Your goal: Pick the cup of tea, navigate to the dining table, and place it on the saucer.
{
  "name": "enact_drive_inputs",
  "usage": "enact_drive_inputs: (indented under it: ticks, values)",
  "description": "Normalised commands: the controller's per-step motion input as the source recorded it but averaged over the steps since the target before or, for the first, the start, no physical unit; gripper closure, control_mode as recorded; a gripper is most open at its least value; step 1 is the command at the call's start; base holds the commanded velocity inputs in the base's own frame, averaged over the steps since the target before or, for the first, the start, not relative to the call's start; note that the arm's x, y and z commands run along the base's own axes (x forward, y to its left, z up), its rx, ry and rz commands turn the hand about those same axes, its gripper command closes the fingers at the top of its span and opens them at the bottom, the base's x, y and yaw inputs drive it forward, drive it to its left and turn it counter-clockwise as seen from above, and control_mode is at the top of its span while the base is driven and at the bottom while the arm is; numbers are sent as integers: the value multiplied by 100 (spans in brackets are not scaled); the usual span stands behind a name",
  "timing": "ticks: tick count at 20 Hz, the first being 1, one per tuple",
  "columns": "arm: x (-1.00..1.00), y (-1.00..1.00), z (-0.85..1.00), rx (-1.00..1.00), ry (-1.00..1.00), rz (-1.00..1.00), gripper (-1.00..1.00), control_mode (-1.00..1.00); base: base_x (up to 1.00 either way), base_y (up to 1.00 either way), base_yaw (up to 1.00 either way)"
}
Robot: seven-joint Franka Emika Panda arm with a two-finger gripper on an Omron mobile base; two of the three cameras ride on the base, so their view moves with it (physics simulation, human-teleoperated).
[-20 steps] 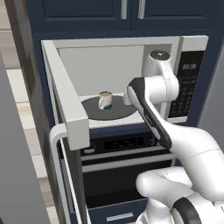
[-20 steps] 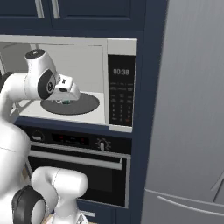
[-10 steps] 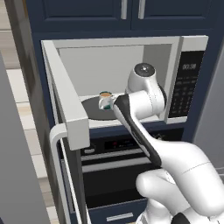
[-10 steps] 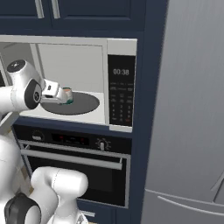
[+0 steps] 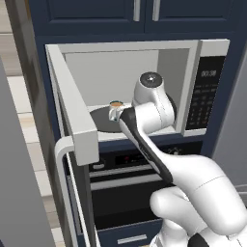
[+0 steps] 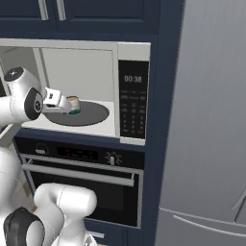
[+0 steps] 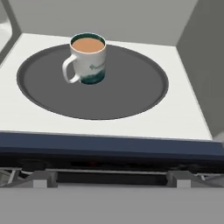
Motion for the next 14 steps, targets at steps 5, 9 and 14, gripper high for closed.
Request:
enact_drive_inputs:
  ticks: [5, 9, 14]
  values:
    - [1, 28, 0, -4, -2, 0, -100, -100, 0, 0, 0]
    - [3, 10, 0, 0, 0, 0, -100, -100, 0, 0, 0]
    - [2, 7, 0, 0, 0, 0, -100, -100, 0, 0, 0]
